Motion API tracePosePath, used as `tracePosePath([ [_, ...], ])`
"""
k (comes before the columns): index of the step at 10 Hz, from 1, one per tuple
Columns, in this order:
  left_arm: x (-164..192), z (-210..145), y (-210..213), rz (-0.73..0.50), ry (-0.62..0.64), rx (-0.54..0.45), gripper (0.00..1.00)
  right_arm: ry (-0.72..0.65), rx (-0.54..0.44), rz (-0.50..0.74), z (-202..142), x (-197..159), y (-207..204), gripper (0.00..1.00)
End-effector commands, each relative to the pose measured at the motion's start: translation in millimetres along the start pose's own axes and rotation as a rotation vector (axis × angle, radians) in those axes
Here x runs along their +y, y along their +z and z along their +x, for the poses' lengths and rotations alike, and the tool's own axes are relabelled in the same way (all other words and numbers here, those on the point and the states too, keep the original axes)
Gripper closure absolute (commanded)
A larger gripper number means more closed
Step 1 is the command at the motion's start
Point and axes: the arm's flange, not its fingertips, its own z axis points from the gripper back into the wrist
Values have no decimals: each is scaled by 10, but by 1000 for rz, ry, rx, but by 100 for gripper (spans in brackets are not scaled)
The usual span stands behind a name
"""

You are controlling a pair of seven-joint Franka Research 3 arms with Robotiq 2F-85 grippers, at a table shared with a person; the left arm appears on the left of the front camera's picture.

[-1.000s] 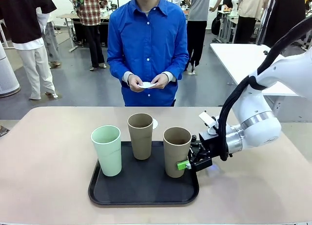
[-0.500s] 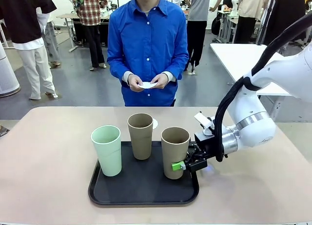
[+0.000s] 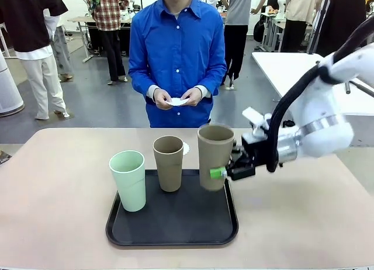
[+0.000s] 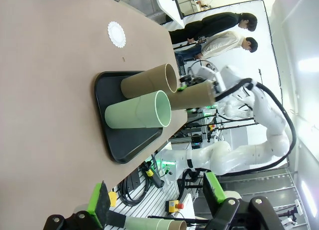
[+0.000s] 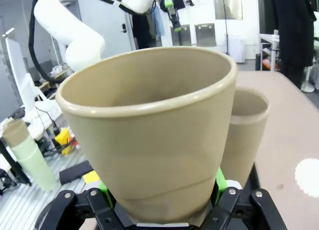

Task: Place coasters on the table and set cups on them.
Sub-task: Pick up one Reusable plastic cup and place it on a coaster set by the human.

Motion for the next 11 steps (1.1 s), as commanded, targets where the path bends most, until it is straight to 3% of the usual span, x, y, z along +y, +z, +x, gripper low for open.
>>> tracePosePath([
  [1,-3,1,16,-12,-9,-9,0,6,-40,-56,696,41,90,100],
  [3,-3,1,16,-12,-9,-9,0,-14,-36,-62,1304,-161,78,100],
  [5,-3,1,16,-12,-9,-9,0,0,-25,-112,1633,-364,-8,100],
  [7,-3,1,16,-12,-9,-9,0,-8,31,-167,1652,-488,-36,100],
  [8,-3,1,16,-12,-9,-9,0,22,-8,-100,1737,-290,64,100],
  [10,-3,1,16,-12,-9,-9,0,22,-8,-100,1737,-290,64,100],
  [11,-3,1,16,-12,-9,-9,0,16,7,-122,1698,-393,32,15],
])
